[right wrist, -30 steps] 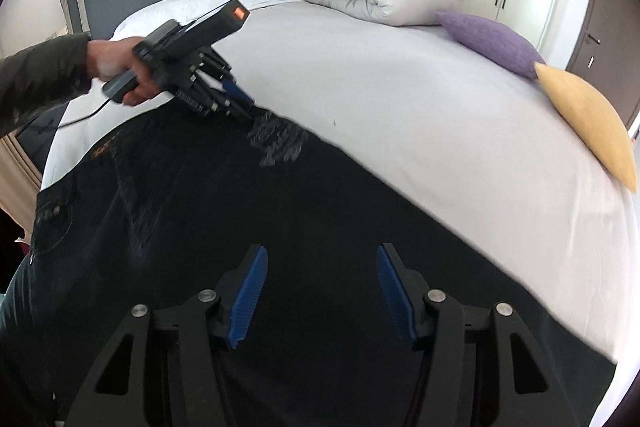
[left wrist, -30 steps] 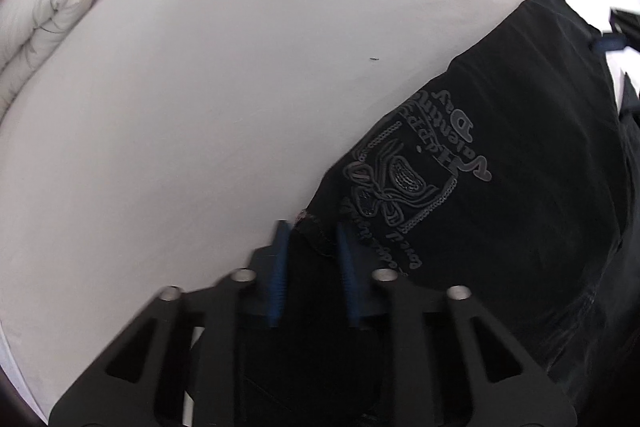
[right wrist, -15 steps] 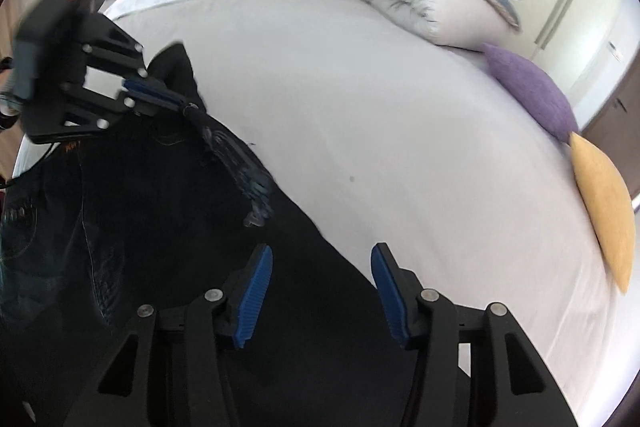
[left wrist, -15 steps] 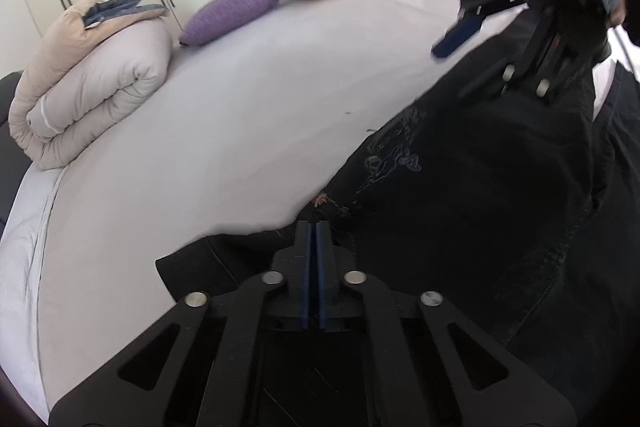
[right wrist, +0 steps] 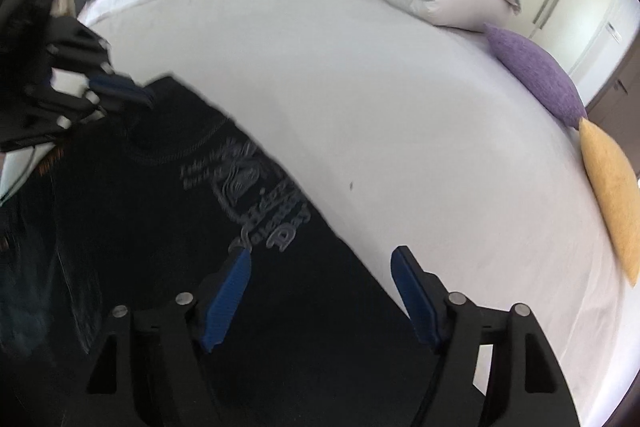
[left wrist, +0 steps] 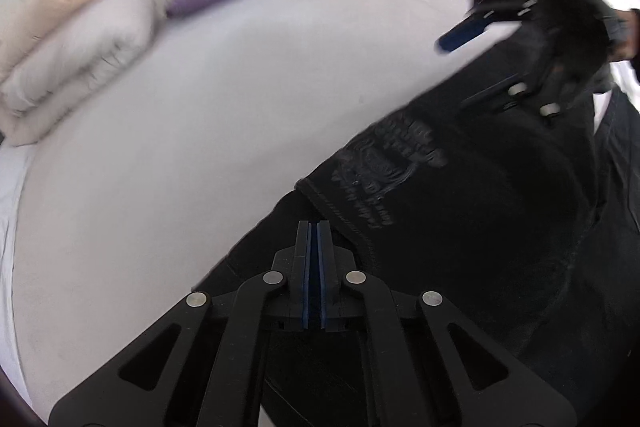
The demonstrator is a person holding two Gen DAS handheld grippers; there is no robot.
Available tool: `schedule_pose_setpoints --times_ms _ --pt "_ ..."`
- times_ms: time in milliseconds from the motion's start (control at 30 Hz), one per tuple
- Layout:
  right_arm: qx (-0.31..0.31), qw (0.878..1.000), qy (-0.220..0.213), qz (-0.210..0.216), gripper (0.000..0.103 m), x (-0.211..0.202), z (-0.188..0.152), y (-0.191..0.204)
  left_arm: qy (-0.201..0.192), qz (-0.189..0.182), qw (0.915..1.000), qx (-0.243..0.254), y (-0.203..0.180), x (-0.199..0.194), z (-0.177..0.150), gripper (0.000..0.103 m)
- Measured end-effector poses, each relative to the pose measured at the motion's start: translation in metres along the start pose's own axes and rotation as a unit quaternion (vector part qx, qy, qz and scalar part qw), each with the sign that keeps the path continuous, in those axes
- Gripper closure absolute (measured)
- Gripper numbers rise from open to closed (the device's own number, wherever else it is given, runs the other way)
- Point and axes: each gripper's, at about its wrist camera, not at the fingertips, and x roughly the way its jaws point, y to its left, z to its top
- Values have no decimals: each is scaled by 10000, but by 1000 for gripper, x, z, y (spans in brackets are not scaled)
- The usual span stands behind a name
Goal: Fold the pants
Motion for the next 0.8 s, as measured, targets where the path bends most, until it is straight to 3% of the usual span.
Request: schedule_pose_setpoints --times_ms 67,167,267,333,400,433,533,633,733,767,800 --pt "-33 9999 -22 144 39 -3 -3 6 346 -73 9990 279 10 23 17 99" --pt "-265 9991 -23 334 44 -9 -15 22 511 -328 9978 271 30 42 41 99" --pt "-306 9984 -28 477 45 -17 -29 24 740 -810 9938 185 41 57 48 90" --pt "-243 9984 -63 509 45 -22 -37 19 830 -873 9924 257 41 65 42 78" --pt "-147 9985 -143 513 45 -28 -42 12 872 -953 9916 111 45 70 38 34" --pt "-94 9985 -185 508 44 -28 -41 10 854 -937 9919 15 50 72 36 33" --pt "24 9984 -265 502 44 -28 -44 4 847 -1136 9898 -129 59 72 37 33" --pt "13 9983 -257 521 46 -25 -46 6 900 -1176 9888 162 54 72 40 33" --pt "20 9983 -231 538 46 -22 -46 9 1197 -1129 9860 274 53 87 40 34" --pt "23 9982 -234 547 46 -23 -46 9 1200 -1147 9858 262 53 90 40 40" --pt "14 9982 -251 549 46 -23 -46 9 1171 -1157 9860 277 53 90 40 58"
